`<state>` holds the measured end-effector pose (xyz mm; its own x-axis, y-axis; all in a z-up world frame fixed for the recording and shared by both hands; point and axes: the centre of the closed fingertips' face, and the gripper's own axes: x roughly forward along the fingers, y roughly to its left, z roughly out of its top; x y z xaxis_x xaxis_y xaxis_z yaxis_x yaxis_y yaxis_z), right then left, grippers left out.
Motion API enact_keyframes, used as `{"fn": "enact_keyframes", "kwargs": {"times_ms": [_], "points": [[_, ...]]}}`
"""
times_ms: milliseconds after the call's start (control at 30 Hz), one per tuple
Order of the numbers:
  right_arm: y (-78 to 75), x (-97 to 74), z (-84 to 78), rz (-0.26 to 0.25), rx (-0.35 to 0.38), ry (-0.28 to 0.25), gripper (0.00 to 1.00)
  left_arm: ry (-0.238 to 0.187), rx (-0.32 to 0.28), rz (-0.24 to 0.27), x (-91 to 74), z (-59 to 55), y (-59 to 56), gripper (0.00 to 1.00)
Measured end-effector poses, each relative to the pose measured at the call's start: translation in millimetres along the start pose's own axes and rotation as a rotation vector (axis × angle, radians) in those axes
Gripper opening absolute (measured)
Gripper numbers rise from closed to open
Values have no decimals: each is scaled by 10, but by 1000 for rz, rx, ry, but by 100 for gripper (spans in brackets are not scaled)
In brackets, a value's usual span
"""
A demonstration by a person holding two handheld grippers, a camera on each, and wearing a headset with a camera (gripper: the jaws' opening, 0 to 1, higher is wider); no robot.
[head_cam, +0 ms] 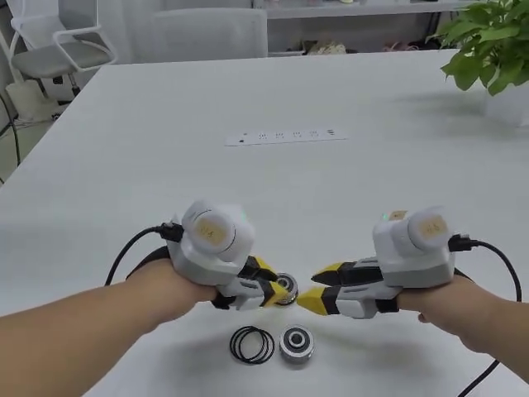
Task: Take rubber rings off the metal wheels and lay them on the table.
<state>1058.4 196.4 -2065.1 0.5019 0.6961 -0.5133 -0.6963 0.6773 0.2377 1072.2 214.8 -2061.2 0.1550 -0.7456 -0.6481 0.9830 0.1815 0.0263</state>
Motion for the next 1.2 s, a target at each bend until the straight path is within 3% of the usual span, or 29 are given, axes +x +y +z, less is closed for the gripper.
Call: {"fn": "enact_keyframes", "kwargs": {"times_ms": [700,867,1100,1200], "points": [[18,182,-40,22,-76,50,22,-35,-31,33,14,8,21,7],[25,221,-65,17,-145,67,16,-35,-35,35,19,5,22,7],[12,187,-81,8,-136,67,10,-38,-47,37,28,0,27,7],[-33,171,-103,-5,-92,65,0,-37,-53,38,30,0,30,7]]}}
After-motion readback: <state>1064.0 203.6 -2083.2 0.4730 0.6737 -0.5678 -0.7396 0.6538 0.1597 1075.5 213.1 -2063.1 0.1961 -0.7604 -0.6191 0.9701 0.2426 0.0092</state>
